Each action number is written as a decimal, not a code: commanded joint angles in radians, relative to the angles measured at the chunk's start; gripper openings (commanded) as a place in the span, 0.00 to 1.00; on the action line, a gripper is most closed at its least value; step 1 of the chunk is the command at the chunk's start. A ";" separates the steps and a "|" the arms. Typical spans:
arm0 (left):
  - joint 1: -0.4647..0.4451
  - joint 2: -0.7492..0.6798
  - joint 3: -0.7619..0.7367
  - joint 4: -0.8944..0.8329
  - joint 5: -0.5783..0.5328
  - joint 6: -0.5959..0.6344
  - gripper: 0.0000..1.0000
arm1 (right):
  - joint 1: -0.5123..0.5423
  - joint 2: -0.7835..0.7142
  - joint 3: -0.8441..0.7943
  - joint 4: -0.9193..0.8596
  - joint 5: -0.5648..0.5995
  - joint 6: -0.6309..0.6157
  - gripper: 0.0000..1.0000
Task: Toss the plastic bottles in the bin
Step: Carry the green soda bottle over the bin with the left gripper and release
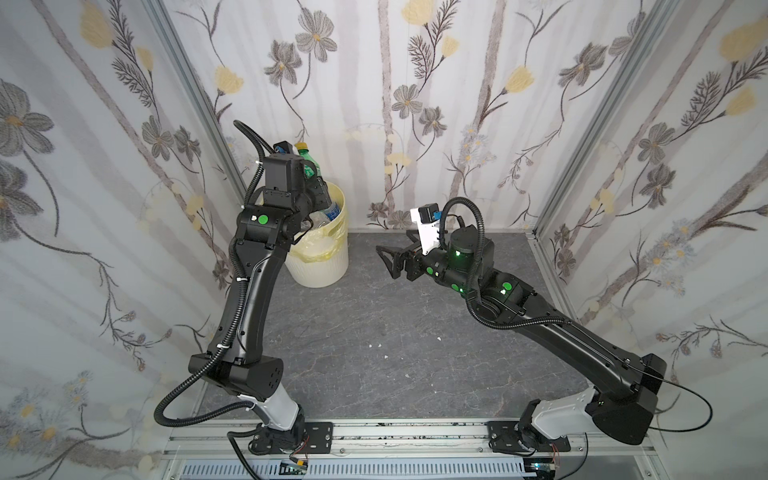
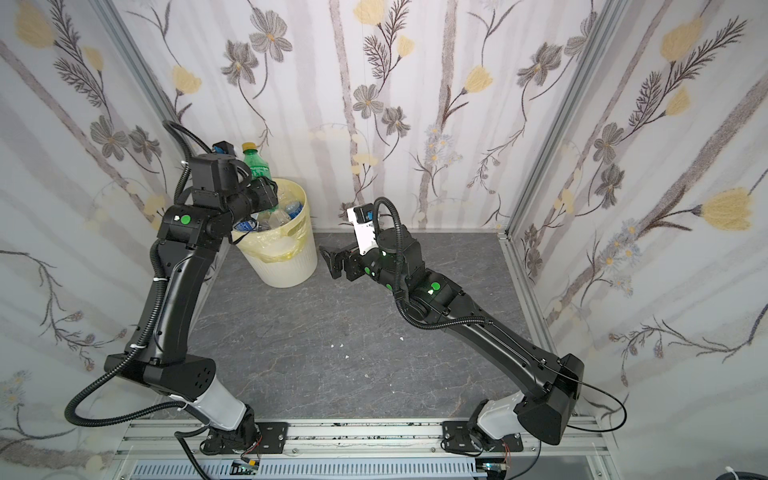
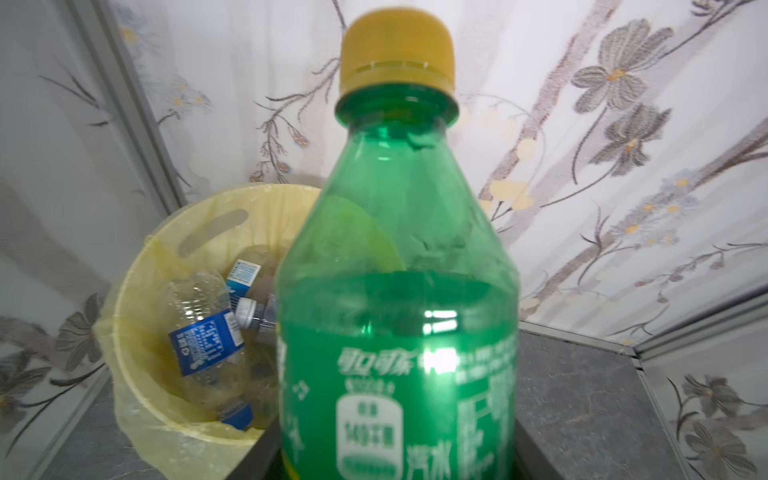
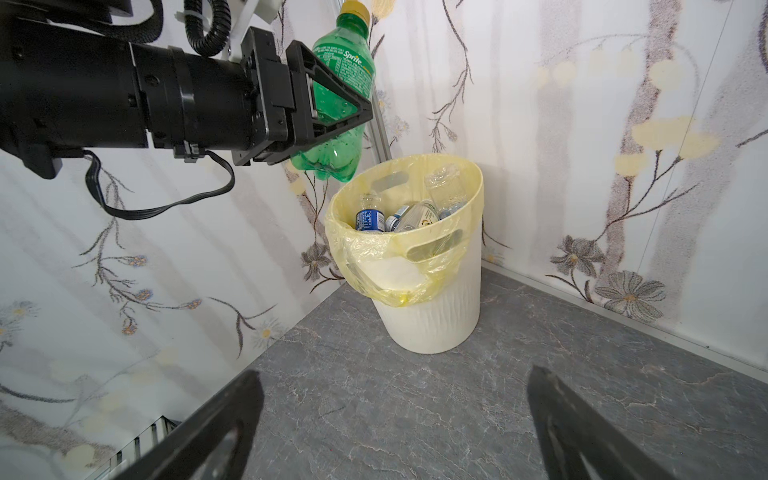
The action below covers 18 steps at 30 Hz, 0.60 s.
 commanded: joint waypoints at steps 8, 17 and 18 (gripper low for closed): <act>0.060 0.004 0.217 0.035 -0.037 0.007 0.48 | 0.024 0.081 0.111 -0.029 0.003 -0.031 1.00; 0.206 0.211 0.110 0.046 0.148 -0.075 0.66 | 0.025 0.125 0.108 -0.029 -0.020 -0.012 1.00; 0.212 0.238 0.119 0.033 0.163 -0.071 0.73 | 0.025 0.126 0.101 -0.027 -0.021 -0.009 1.00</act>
